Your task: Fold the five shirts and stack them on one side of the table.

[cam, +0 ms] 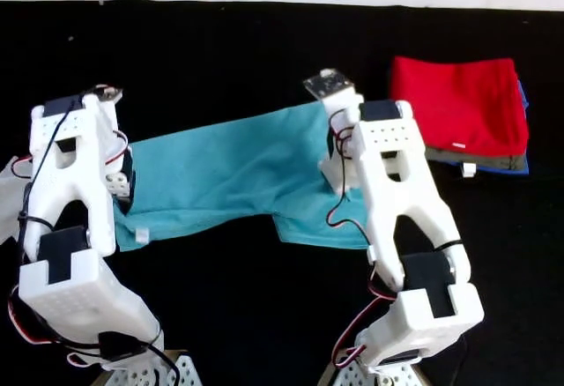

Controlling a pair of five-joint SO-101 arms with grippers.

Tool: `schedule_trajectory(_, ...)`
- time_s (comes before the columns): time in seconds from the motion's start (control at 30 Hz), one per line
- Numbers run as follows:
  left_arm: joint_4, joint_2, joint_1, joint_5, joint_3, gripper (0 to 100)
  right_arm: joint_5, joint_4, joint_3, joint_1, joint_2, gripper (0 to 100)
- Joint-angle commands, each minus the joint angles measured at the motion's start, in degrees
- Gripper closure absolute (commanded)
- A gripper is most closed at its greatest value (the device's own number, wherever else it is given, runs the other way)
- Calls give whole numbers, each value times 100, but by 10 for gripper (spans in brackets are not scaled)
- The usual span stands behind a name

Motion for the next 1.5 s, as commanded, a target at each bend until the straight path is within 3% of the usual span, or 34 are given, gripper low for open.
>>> schedule_trajectory(0.0,686,-338,57,-158,-840,847,-70,523,-514,48,-321,885)
schedule_trajectory(0.1,976,-312,57,-158,-1631,850,-70,1024,-1262,48,-321,817)
schedule_trajectory(0.23,818,-189,163,-97,-2044,854,-105,1095,-2185,57,-251,839)
schedule_trajectory(0.33,255,277,312,167,-1956,964,-114,365,-2281,-101,40,893)
schedule_trajectory(0.37,123,505,356,229,-2000,1000,-114,171,-2316,-163,233,920)
schedule_trajectory(0.43,-88,989,426,273,-2114,975,-114,-154,-2343,-321,725,954)
schedule_trajectory(0.63,-123,2343,391,527,-3275,992,-114,-752,-3292,-409,2255,957)
schedule_trajectory(0.93,-44,3987,233,633,-5341,992,-114,-1059,-5842,163,4840,957)
schedule_trajectory(1.23,360,5103,233,642,-7301,992,-114,374,-8514,356,5859,957)
schedule_trajectory(1.47,1635,5200,295,642,-8752,992,-88,2000,-10545,251,5833,957)
